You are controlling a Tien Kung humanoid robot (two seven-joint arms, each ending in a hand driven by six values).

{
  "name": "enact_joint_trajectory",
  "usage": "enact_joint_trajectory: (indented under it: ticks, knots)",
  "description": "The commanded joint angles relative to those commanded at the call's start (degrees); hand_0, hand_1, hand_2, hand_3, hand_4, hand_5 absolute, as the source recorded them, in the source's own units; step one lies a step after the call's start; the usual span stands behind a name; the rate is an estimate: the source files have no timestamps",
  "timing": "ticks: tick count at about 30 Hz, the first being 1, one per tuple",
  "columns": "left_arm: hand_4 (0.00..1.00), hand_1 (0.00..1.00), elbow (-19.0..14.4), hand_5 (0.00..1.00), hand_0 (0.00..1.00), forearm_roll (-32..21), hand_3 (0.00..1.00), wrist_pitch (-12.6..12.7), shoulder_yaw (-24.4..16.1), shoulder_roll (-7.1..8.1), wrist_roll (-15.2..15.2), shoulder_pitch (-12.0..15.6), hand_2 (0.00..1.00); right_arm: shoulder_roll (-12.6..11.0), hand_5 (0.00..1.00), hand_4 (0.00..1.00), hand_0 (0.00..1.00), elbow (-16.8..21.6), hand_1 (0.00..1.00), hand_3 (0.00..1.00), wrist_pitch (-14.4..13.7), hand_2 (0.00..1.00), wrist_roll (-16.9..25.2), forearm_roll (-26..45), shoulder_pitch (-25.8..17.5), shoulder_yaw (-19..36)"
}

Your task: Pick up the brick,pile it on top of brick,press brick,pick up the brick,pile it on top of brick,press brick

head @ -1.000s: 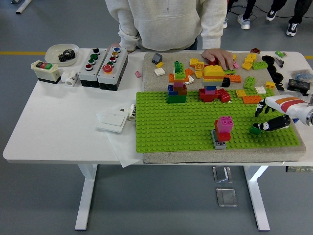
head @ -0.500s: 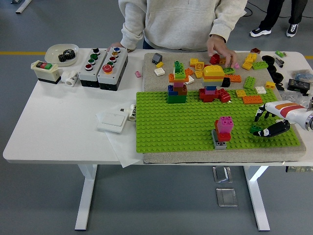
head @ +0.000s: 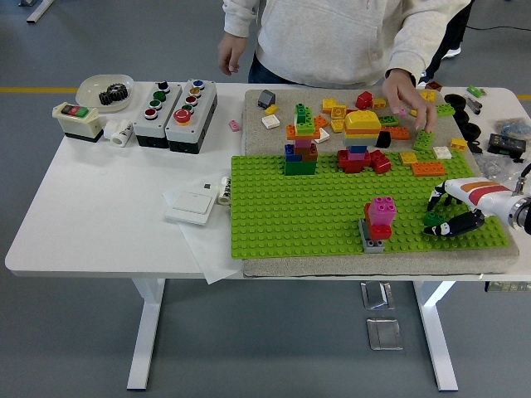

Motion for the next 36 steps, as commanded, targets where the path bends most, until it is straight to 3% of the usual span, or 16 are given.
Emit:
enact_joint_trajectory:
  ticks: [10,11,16,17,22,23,36]
  knots:
    - [0.523,0.711,0.00,0.508,0.789,-0.42,0.532,-0.02,0.47,0.06,-0.02,-0.04,0.606,0.40,0.463,0.774,0.457,-1.18,0.516,0.537,-1.47,0.595,-0.02,-0.54,-0.14,-0.32]
    - [0.523,0.711,0.00,0.508,0.787,-0.41,0.532,-0.03,0.47,0.06,-0.02,-0.03,0.606,0.37,0.465,0.739,0.403,-1.20,0.483,0.514,-1.47,0.560,-0.02,-0.65,-0.17,-0.32]
    - [0.523,0.711,0.00,0.508,0.787,-0.21,0.532,-0.03,0.27,0.04,0.01,0.03,0.606,0.27,0.465,0.739,0.403,-1.14,0.483,0.514,-1.38,0.560,0.15,-1.06,-0.26,-0.32]
    - [0.523,0.711,0.00,0.508,0.789,-0.10,0.532,-0.04,0.18,0.03,0.03,0.06,0.606,0.26,0.477,0.712,0.348,-1.06,0.448,0.497,-1.51,0.527,0.35,-1.11,-0.27,-0.34]
    - [0.523,0.711,0.00,0.508,0.789,0.19,0.532,-0.10,0.09,0.02,0.09,0.16,0.606,0.21,0.477,0.712,0.348,-0.73,0.448,0.497,-2.28,0.527,1.10,-1.26,-0.29,-0.37]
    - [0.523,0.713,0.00,0.509,0.789,0.24,0.532,-0.12,0.08,0.03,0.10,0.18,0.606,0.16,0.462,0.674,0.291,-0.65,0.421,0.489,-2.41,0.503,1.22,-1.33,-0.30,-0.37]
    - [0.523,0.714,0.00,0.509,0.791,1.02,0.533,-0.16,-0.45,0.01,0.25,0.35,0.606,-0.09,0.483,0.657,0.262,-0.69,0.406,0.480,-4.09,0.486,2.58,-1.70,-0.54,-0.32]
